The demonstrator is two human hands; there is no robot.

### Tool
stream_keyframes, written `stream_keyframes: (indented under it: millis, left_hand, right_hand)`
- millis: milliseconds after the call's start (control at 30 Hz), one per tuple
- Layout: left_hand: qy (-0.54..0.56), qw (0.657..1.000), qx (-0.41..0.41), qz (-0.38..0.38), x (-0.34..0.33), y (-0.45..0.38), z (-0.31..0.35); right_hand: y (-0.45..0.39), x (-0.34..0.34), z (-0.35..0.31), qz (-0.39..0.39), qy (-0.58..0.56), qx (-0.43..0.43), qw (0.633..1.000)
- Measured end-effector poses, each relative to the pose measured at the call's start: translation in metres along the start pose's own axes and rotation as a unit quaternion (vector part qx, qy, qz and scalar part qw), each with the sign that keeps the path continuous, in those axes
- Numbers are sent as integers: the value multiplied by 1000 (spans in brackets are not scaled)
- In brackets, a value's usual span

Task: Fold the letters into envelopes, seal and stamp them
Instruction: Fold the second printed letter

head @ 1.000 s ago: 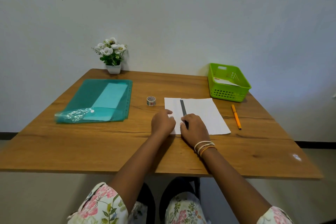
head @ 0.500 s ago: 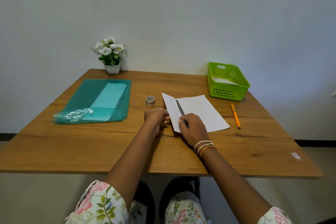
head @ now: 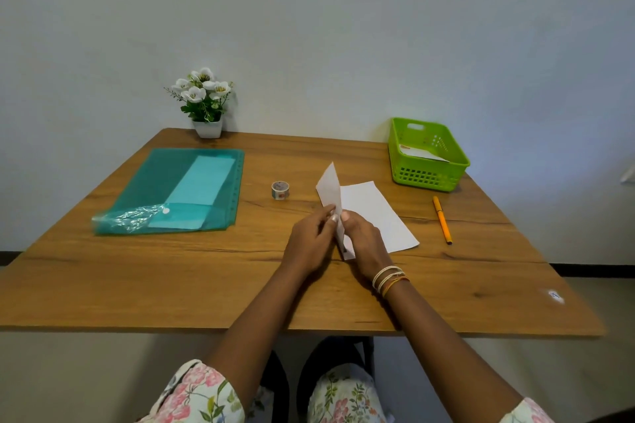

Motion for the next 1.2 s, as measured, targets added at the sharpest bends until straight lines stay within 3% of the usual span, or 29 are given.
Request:
stream_keyframes:
  millis: [200,567,833,1033,1200]
  left_hand:
    - [-83,996,-23,-16,-2,4,2]
    - [-166,986,-20,-22,-6,3,0]
    - [-95,995,6,39,-1,1,1]
    - [-23,993,79,86,5,-3,1]
    - [3,989,107,106,4,-5,-2]
  right_hand:
    - [-17,16,-17,-4,-38,-126,991]
    - [-27,27,-6,76,136,-190,969]
    - [-26,23,1,124,-9,-228,966]
    - [-20,17,-3,90,116,-171,974]
    - [-17,7,-9,84,268,-104,954]
Point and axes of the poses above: each hand's wrist, its own y-axis away from the middle knuckle, its own x-axis out of the back of the hand, z = x × y, the point moved 1 cm from there along -y, towards the middle knuckle, and after that the axes turned 2 degrees about -y, right-handed, at the moved point
